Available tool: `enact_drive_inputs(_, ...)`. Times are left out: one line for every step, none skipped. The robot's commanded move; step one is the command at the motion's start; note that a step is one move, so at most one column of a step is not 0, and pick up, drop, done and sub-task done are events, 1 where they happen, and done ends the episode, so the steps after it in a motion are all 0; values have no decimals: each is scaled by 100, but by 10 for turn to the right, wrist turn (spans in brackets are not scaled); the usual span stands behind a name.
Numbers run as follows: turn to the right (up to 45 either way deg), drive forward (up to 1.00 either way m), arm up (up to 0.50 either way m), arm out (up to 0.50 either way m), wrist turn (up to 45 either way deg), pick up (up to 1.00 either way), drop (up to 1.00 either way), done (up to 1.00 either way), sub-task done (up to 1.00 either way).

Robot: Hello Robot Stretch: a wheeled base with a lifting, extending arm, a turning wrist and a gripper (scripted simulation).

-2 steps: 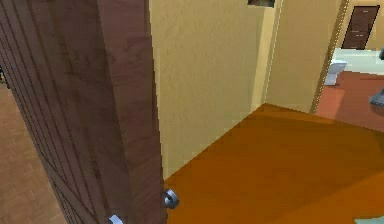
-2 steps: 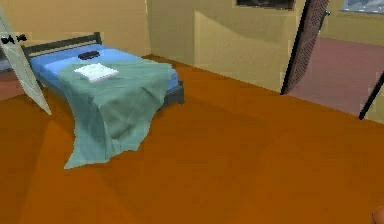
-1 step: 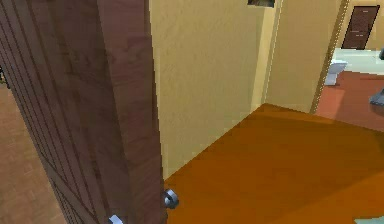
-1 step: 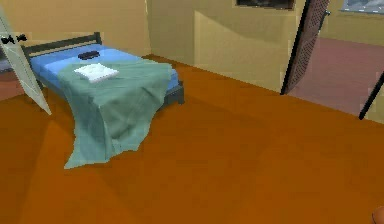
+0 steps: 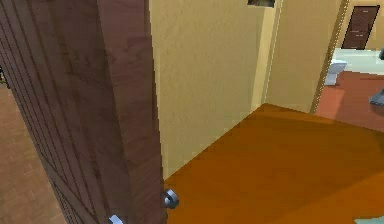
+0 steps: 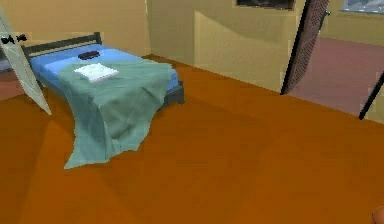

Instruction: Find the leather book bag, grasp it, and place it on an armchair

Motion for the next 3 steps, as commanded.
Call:
enact_drive_inputs(390,0,0,0,0,0,0,0,0)
enact_drive_inputs(0,100,0,0,0,0,0,0,0)
enact_drive_inputs(0,100,0,0,0,0,0,0,0)
